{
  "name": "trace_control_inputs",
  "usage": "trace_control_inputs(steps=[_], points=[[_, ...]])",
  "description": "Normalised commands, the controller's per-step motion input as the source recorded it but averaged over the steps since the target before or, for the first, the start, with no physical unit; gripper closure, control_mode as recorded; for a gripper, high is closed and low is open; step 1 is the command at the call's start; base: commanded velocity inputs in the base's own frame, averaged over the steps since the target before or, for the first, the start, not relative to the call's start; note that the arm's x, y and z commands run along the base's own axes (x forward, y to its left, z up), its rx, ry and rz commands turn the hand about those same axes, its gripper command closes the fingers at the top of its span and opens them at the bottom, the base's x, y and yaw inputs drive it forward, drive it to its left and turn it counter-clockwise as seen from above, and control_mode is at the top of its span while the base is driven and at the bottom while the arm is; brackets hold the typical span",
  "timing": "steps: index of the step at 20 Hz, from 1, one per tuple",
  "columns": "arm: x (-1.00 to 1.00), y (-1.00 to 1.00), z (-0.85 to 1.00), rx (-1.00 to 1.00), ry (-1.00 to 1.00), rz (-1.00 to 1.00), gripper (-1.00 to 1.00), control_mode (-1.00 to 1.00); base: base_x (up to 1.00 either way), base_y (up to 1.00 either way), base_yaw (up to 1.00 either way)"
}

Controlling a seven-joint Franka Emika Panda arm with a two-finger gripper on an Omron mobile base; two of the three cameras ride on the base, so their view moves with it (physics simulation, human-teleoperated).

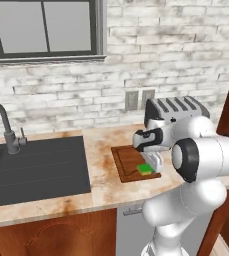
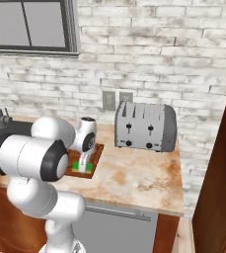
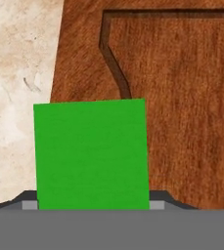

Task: Pick up the sponge from the counter and clean the cutting board by briefly scrubbing or pressing down on the cutting board. Once finished, release the sponge.

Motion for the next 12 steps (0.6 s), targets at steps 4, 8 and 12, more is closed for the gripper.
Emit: trace_control_inputs(steps=[4, 8, 12], points=[[-0.17, -0.25, -0.2, -0.01, -0.04, 0.0, 1.0, -1.0, 0.0, 0.0, 0.0], [-0.24, -0.19, -0.22, -0.02, -0.05, 0.0, 1.0, -1.0, 0.0, 0.0, 0.0], [-0.08, -0.03, -0.18, -0.04, -0.04, 0.0, 1.0, -1.0, 0.0, 0.0, 0.0]])
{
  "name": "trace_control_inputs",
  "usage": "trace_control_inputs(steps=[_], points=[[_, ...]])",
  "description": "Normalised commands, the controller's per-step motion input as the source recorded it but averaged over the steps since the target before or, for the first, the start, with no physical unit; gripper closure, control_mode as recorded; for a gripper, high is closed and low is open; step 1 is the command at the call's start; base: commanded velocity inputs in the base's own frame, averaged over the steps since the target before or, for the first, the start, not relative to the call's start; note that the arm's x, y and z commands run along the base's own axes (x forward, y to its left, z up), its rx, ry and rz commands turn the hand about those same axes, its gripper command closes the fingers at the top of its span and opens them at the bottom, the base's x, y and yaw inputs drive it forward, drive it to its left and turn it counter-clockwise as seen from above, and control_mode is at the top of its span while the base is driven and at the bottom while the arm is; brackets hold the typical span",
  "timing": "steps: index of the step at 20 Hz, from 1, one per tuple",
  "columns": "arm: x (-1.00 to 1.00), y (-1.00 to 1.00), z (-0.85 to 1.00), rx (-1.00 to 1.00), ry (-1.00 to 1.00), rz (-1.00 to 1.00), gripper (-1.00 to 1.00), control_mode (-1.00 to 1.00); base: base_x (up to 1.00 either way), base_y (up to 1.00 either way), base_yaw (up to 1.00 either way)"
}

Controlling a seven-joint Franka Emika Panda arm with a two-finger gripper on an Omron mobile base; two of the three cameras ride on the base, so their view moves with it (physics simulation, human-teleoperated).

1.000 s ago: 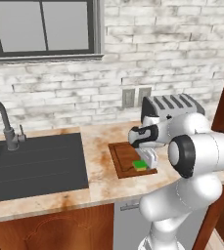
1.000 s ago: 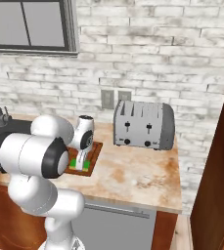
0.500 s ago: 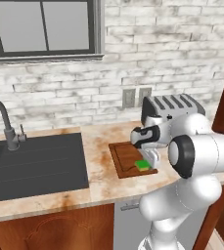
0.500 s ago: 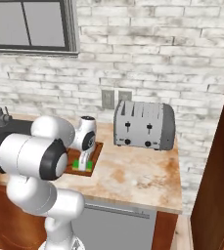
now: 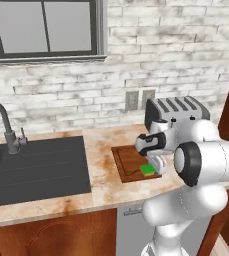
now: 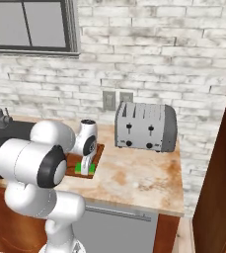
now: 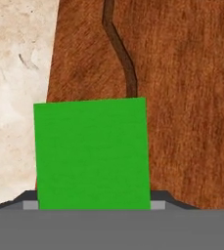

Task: Pick up the sponge from the counter and clean the cutting board by briefly scrubbing or pressing down on the cutting board. Once finished, release the sponge.

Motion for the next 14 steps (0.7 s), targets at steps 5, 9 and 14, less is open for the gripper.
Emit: trace_control_inputs(steps=[5, 9, 14], points=[[0.39, 0.03, -0.12, -0.01, 0.0, 0.0, 1.0, -1.0, 0.0, 0.0, 0.0], [0.67, 0.01, -0.07, 0.0, 0.0, 0.04, 1.0, -1.0, 0.0, 0.0, 0.0], [0.68, 0.0, -0.04, 0.0, -0.01, 0.04, 1.0, -1.0, 0.0, 0.0, 0.0]])
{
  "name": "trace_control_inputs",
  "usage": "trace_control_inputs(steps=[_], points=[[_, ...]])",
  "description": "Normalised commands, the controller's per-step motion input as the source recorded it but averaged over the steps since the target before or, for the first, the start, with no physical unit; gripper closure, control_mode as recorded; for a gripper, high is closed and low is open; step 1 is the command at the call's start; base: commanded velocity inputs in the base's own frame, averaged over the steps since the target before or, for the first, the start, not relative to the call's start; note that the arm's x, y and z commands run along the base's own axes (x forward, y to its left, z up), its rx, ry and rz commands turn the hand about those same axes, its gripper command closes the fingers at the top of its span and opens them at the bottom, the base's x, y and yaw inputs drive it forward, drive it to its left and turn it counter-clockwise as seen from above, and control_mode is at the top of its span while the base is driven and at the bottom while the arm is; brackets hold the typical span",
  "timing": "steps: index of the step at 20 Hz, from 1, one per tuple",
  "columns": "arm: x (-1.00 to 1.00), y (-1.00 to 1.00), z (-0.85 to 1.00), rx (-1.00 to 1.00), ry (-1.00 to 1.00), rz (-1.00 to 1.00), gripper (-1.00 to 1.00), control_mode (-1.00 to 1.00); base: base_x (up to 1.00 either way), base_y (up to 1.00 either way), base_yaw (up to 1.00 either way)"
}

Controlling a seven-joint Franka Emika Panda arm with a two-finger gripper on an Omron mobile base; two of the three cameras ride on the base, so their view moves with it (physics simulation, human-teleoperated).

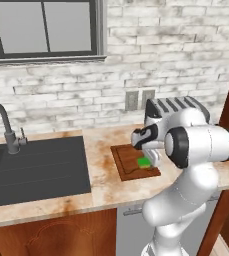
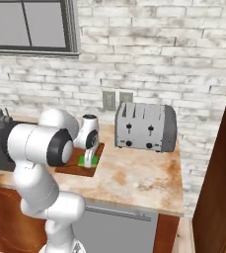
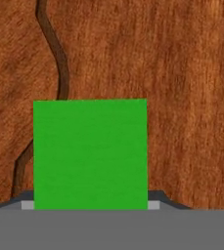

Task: Pick up the sponge from the counter and clean the cutting board by briefly scrubbing or pressing down on the cutting board. Once finished, release the sponge.

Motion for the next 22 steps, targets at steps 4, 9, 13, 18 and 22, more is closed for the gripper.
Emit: trace_control_inputs(steps=[4, 9, 13, 18, 22], points=[[0.73, 0.0, -0.02, 0.0, -0.02, 0.03, 1.0, -1.0, 0.0, 0.0, 0.0], [0.81, 0.03, 0.0, 0.0, -0.01, 0.05, 1.0, -1.0, 0.0, 0.0, 0.0], [0.8, 0.08, 0.0, 0.0, -0.02, 0.06, 1.0, -1.0, 0.0, 0.0, 0.0], [0.66, 0.21, 0.0, 0.0, -0.01, 0.05, 1.0, -1.0, 0.0, 0.0, 0.0], [0.41, 0.36, -0.05, 0.0, 0.0, 0.04, 1.0, -1.0, 0.0, 0.0, 0.0]])
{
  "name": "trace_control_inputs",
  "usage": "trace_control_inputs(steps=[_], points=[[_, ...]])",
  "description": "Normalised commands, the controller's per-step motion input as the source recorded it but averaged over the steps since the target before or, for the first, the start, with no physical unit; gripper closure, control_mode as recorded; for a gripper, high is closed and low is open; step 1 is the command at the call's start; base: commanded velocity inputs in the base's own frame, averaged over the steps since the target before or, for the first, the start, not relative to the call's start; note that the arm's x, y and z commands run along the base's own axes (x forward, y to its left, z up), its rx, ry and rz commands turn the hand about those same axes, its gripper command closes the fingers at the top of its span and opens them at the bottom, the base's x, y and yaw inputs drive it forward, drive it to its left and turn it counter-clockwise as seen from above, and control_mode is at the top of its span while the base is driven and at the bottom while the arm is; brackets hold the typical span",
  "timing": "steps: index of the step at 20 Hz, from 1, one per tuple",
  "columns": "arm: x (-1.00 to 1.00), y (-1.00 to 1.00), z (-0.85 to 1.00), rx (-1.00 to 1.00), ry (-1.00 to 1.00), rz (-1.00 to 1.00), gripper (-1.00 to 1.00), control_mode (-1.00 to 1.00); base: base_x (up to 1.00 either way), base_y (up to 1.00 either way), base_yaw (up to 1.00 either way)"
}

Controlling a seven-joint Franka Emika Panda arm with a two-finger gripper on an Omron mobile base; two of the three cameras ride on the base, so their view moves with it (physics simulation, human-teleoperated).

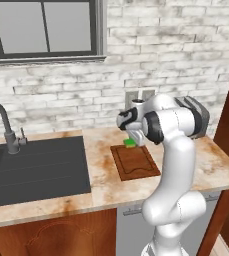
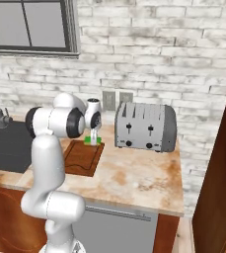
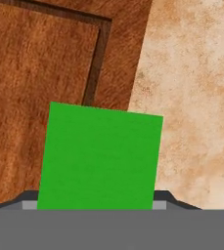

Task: Pick up the sponge from the counter and clean the cutting board by briefly scrubbing or pressing down on the cutting board. Once finished, release the sponge.

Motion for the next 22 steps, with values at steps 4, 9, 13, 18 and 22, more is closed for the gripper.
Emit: trace_control_inputs(steps=[4, 9, 13, 18, 22], points=[[0.06, 0.52, -0.17, -0.02, -0.01, 0.05, 1.0, -1.0, 0.0, 0.0, 0.0], [-0.01, 0.6, -0.26, -0.05, -0.01, 0.09, 1.0, -1.0, 0.0, 0.0, 0.0], [-0.06, 0.6, -0.28, -0.04, -0.01, 0.09, 1.0, -1.0, 0.0, 0.0, 0.0], [-0.06, 0.61, -0.16, -0.01, -0.01, 0.1, 1.0, -1.0, 0.0, 0.0, 0.0], [-0.15, 0.51, -0.09, 0.0, -0.02, 0.13, 1.0, -1.0, 0.0, 0.0, 0.0]])
